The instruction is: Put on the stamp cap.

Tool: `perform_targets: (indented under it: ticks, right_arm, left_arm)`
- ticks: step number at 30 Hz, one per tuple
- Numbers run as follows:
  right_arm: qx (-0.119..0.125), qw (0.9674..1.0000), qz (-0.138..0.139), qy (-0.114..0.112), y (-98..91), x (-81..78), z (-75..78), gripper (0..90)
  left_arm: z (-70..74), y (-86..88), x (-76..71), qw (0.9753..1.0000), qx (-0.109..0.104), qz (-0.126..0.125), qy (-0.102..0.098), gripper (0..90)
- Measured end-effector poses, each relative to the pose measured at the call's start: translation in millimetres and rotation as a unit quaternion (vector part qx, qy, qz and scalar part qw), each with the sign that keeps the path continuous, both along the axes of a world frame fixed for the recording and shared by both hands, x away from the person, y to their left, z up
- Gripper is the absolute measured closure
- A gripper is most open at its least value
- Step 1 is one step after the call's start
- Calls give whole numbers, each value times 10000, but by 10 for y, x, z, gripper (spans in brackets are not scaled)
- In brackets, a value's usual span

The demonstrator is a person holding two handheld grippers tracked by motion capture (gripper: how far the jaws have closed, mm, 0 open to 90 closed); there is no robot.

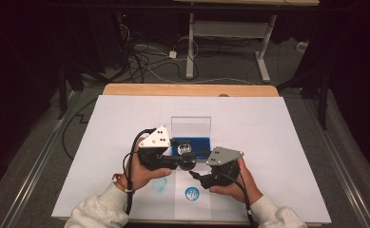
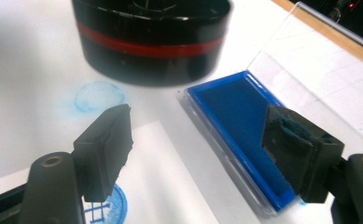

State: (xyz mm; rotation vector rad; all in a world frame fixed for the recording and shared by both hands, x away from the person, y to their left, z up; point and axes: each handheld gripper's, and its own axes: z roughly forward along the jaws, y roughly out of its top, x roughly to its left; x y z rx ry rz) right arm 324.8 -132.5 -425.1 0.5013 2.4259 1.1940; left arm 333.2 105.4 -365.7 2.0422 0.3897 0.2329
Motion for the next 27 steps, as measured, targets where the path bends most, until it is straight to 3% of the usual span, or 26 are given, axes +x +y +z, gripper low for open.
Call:
perform_targets:
  ticks: [5, 14, 27]
  right_arm:
    - [102, 9998, -136, -137, -96, -9, 83, 267]
    - [253, 9977, -480, -406, -286, -40, 197, 271]
    - [383, 9907, -1051, -776, -601, -149, 175, 277]
  left_arm:
    - [-34, 45, 27, 9996, 228, 179, -62, 550]
    - [-29, 136, 43, 9986, 375, 332, -193, 550]
    - [-20, 201, 49, 9966, 529, 536, -327, 549]
